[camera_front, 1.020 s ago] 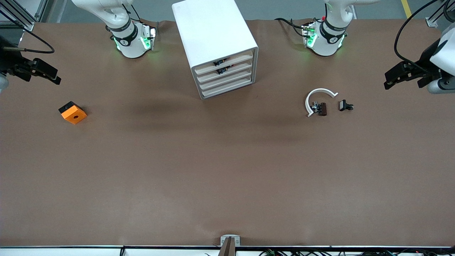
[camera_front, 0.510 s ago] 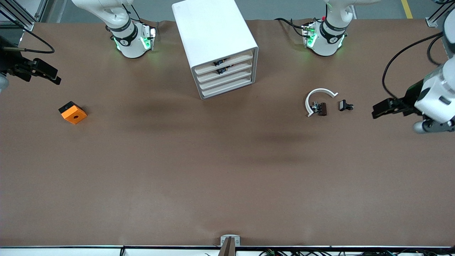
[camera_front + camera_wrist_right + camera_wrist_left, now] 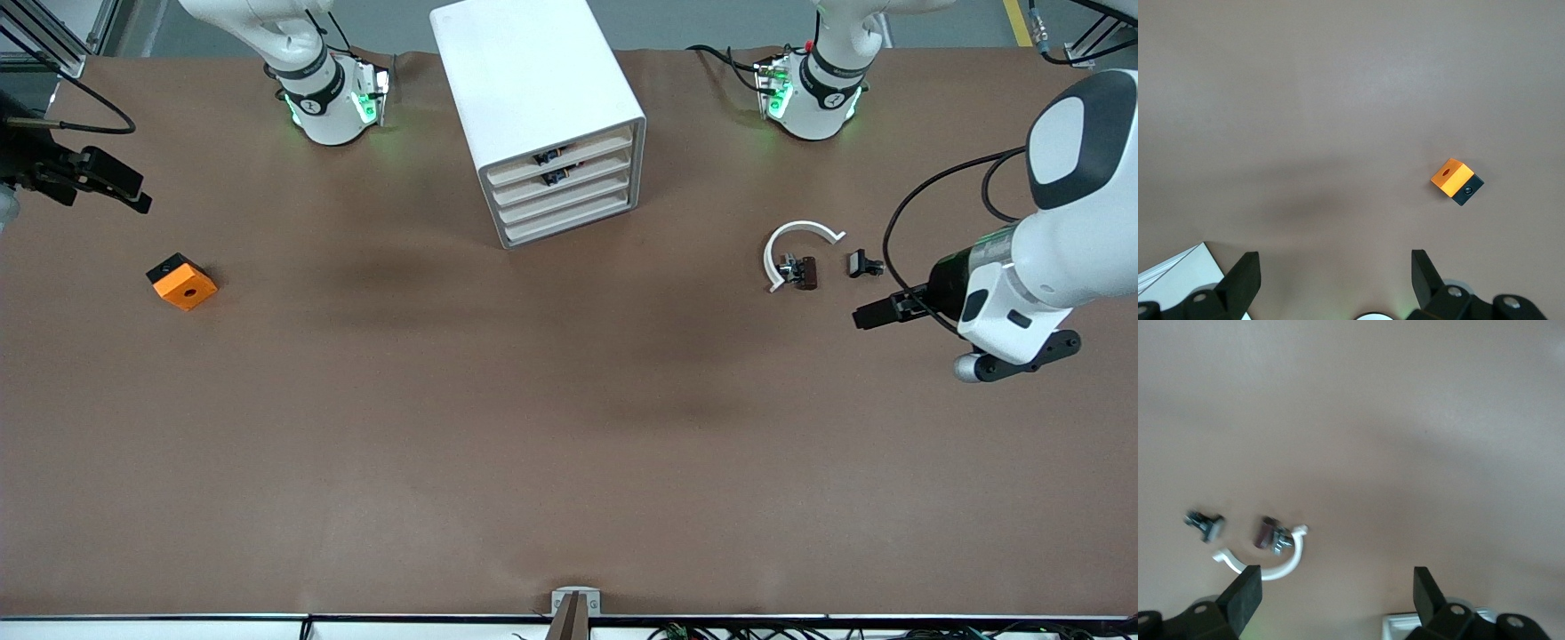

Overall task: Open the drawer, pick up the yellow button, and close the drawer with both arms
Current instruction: 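Move the left gripper toward the white cabinet's drawer front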

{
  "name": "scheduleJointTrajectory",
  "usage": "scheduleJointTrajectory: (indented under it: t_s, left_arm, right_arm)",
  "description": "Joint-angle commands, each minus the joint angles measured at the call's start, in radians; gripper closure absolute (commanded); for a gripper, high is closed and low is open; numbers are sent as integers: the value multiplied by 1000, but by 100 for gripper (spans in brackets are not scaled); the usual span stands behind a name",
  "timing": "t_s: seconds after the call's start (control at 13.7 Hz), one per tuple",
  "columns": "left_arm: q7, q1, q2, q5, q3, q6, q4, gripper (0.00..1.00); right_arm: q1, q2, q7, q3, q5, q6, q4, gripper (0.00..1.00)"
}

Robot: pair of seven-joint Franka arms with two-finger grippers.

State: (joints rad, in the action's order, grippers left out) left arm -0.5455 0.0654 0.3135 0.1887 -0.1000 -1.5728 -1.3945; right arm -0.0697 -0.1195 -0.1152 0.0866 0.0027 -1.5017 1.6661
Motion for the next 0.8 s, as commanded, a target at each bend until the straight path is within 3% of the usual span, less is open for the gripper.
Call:
scheduleJointTrajectory:
  t_s: [0.0,0.29,0.73]
  left_arm:
    - [-233,46,51,66,0,8,26,0]
    - [-549,117,110,135,0,11,26,0]
    - [-971,114,185,313,0,26,25,0]
  right_arm:
    - [-2,18,9,-1,-10,9,-28,0]
    - [-5,17,8,-2,-6,11,-29,0]
    - [-4,17,8,-1,-6,9,-31,0]
